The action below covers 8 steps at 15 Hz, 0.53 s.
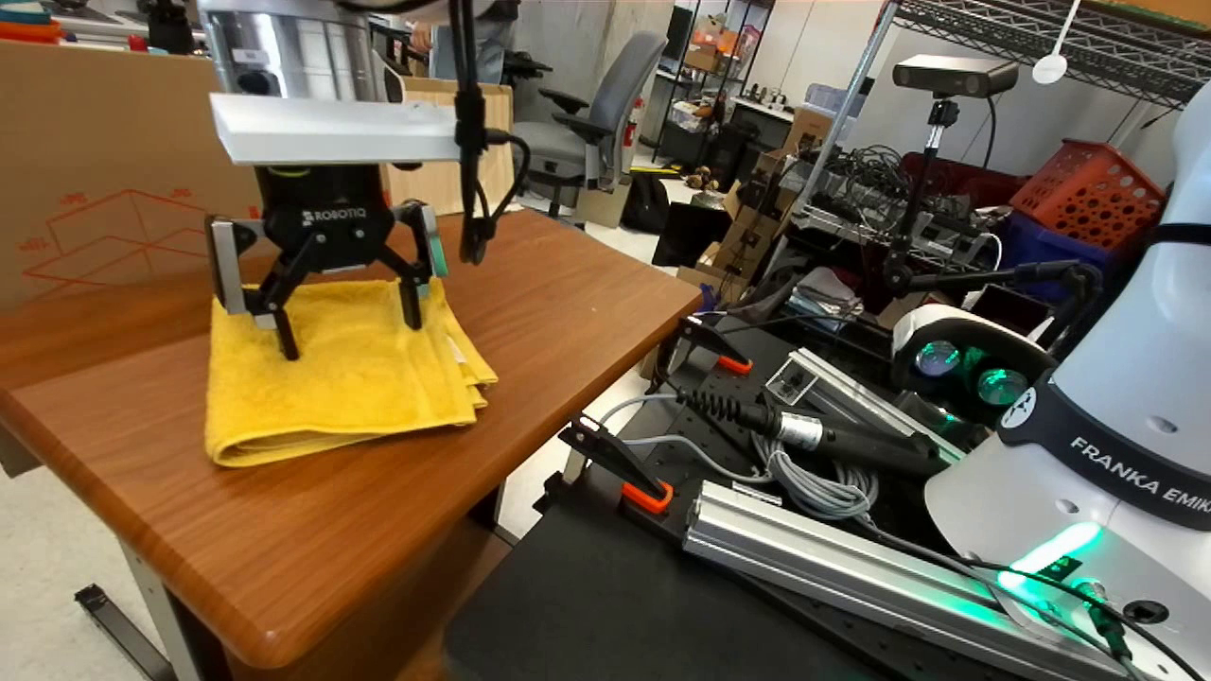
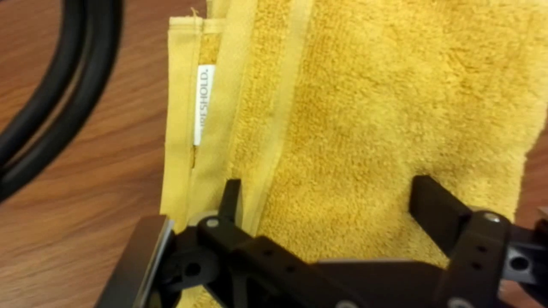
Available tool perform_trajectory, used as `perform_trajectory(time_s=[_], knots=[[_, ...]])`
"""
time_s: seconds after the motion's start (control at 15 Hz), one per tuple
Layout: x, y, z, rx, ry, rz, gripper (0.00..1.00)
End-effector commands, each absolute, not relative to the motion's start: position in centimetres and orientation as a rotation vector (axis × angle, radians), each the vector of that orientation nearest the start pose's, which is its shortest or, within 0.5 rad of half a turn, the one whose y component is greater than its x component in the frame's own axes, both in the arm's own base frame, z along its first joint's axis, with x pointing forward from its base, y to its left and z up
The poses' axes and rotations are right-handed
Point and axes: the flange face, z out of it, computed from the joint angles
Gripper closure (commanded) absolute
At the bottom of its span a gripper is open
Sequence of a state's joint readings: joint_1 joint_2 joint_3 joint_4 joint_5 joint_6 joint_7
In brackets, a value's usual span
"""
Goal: Use the towel to wipe the table
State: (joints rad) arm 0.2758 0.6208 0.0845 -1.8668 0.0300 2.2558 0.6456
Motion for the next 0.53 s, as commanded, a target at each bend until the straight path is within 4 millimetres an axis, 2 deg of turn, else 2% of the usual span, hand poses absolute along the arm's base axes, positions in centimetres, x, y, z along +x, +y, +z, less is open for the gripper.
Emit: perform_trajectory(time_s=[0.0,0.13,0.27,0.33,0.47], knots=[[61.4,21.4,13.7,-3.052,0.711,0.454,0.0],[62.7,20.8,13.2,-3.03,0.802,0.455,0.0],[63.2,19.3,13.3,-3.032,0.885,0.43,0.0],[63.1,18.3,13.4,-3.039,0.91,0.433,0.0],[62.0,15.1,13.2,-3.081,0.956,0.431,0.0]])
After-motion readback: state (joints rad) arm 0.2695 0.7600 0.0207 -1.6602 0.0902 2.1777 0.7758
